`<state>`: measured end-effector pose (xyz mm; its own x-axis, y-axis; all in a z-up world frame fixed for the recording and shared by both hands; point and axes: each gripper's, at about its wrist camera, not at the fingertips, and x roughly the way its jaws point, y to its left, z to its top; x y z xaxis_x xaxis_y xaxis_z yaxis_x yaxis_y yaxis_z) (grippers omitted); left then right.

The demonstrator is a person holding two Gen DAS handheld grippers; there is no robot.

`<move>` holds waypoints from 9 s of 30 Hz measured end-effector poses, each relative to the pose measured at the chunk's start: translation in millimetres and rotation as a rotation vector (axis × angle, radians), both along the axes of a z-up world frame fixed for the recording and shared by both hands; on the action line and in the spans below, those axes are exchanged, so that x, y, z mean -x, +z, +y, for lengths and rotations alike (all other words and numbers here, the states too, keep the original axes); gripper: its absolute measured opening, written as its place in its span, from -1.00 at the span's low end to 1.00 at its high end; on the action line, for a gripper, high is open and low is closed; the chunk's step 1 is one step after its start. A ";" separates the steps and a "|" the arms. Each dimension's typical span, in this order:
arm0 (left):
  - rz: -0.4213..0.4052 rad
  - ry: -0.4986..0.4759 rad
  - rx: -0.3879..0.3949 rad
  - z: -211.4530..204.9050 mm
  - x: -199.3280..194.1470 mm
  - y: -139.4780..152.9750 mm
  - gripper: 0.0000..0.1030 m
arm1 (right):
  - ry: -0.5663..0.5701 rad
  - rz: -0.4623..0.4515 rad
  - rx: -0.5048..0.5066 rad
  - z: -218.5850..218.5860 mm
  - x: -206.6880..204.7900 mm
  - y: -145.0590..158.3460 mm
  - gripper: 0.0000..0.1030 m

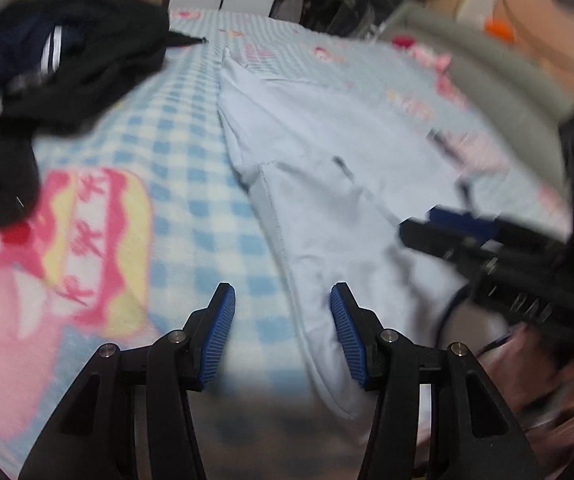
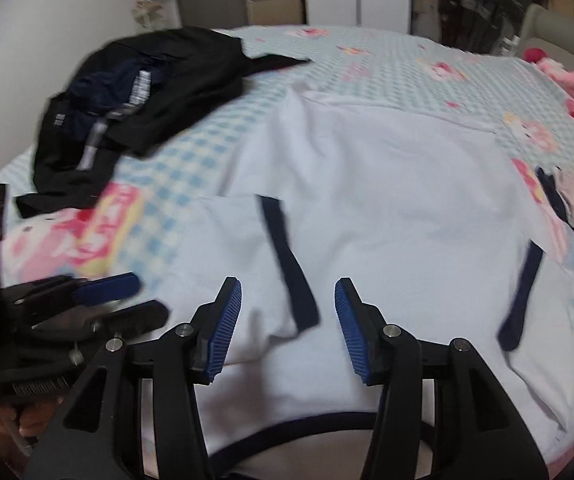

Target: Fold clothes

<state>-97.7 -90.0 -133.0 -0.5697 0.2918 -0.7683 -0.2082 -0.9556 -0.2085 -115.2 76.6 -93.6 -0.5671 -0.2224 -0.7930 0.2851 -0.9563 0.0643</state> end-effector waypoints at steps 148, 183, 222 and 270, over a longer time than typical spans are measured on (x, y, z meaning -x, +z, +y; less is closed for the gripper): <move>-0.058 0.253 -0.374 5.0 -97.4 6.4 -0.56 | -0.220 -0.066 0.194 195.4 -126.5 -26.2 -0.53; -0.008 0.477 -0.648 -19.2 -73.4 -40.5 -0.22 | -0.542 -0.021 0.407 267.0 -85.0 -42.8 -0.16; -0.032 0.412 -0.553 -0.4 -47.8 -45.5 -0.04 | -0.480 -0.117 0.432 249.8 -60.3 -73.1 -0.61; -0.025 0.275 -0.656 -7.0 -53.1 -28.1 -0.11 | -0.430 -0.098 0.497 250.4 -74.6 -58.7 -0.38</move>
<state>-44.6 -97.0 -161.1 -0.6734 0.5467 -0.4976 0.0349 -0.6489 -0.7601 -40.6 326.9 -152.2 -0.6172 -0.3449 -0.7071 -0.1446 -0.8337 0.5329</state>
